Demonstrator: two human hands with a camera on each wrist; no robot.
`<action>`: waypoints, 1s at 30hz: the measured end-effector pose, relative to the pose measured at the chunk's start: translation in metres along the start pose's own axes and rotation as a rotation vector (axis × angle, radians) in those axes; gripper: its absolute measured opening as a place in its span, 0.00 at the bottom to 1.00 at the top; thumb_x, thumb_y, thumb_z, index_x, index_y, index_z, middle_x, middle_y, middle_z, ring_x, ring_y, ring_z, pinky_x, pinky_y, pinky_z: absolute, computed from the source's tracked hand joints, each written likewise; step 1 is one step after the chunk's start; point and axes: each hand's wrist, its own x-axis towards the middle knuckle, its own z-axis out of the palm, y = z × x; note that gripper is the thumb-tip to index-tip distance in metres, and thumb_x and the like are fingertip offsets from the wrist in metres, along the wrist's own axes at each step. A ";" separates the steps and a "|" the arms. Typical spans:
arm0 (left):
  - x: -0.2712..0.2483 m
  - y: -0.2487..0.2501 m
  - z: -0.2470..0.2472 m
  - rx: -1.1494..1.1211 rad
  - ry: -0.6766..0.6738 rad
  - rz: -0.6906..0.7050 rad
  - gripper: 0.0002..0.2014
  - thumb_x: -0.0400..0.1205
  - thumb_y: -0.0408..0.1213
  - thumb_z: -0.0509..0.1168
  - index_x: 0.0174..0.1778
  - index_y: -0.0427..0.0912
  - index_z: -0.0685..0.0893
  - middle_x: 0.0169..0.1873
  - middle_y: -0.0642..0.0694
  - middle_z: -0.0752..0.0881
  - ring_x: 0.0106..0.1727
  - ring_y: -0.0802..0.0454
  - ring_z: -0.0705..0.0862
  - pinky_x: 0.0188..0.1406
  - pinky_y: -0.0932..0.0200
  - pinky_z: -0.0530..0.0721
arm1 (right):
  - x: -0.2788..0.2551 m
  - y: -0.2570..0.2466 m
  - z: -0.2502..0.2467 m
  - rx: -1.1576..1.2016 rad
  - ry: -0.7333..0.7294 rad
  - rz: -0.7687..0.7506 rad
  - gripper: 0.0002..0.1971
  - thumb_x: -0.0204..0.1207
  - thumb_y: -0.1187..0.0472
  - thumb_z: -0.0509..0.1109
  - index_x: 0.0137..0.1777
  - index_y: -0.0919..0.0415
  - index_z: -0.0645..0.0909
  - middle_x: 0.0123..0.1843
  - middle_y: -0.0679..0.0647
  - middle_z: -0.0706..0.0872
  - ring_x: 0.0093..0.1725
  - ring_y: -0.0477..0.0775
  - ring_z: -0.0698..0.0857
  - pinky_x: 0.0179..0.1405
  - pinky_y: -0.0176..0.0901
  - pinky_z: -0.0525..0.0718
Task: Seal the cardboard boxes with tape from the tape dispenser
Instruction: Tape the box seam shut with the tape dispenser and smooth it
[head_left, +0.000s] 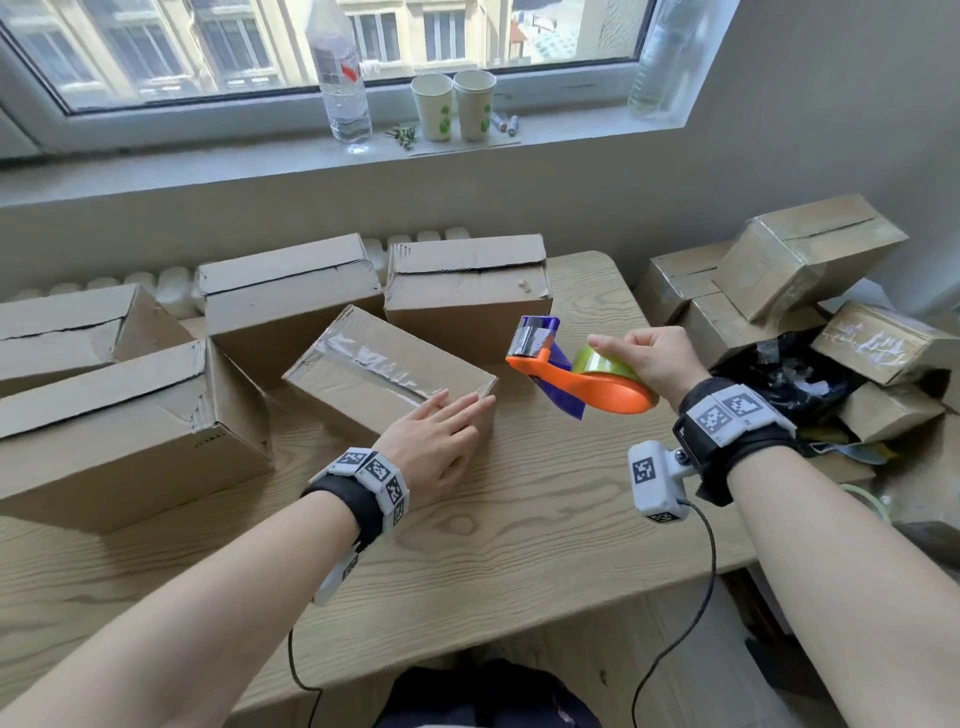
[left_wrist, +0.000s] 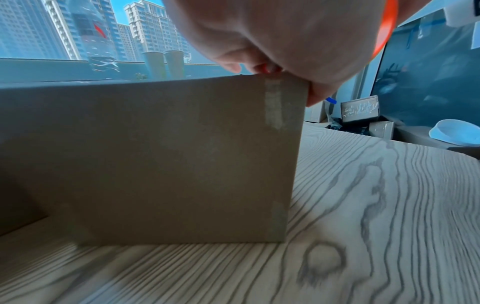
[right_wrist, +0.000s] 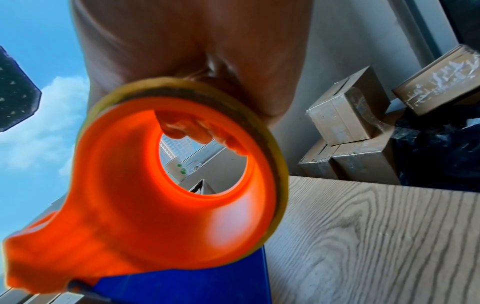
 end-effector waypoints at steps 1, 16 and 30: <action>-0.007 -0.002 0.000 0.000 -0.005 0.010 0.13 0.79 0.42 0.50 0.39 0.42 0.79 0.72 0.39 0.76 0.72 0.42 0.75 0.69 0.38 0.72 | 0.000 -0.003 0.002 -0.002 -0.001 0.006 0.23 0.65 0.44 0.79 0.22 0.56 0.72 0.25 0.50 0.77 0.28 0.50 0.76 0.31 0.41 0.74; -0.026 0.008 0.001 -0.187 -0.125 -0.652 0.35 0.85 0.56 0.48 0.83 0.42 0.45 0.83 0.44 0.42 0.83 0.50 0.40 0.82 0.48 0.41 | -0.025 -0.021 0.041 -0.092 -0.034 0.005 0.23 0.69 0.49 0.78 0.24 0.60 0.71 0.24 0.52 0.75 0.24 0.47 0.73 0.15 0.24 0.67; -0.046 0.003 0.005 -0.168 -0.167 -0.583 0.31 0.86 0.53 0.47 0.82 0.51 0.42 0.82 0.40 0.39 0.83 0.43 0.38 0.80 0.48 0.36 | -0.026 -0.020 0.058 -0.106 -0.055 0.000 0.24 0.69 0.51 0.79 0.21 0.58 0.69 0.23 0.51 0.72 0.23 0.47 0.71 0.16 0.28 0.67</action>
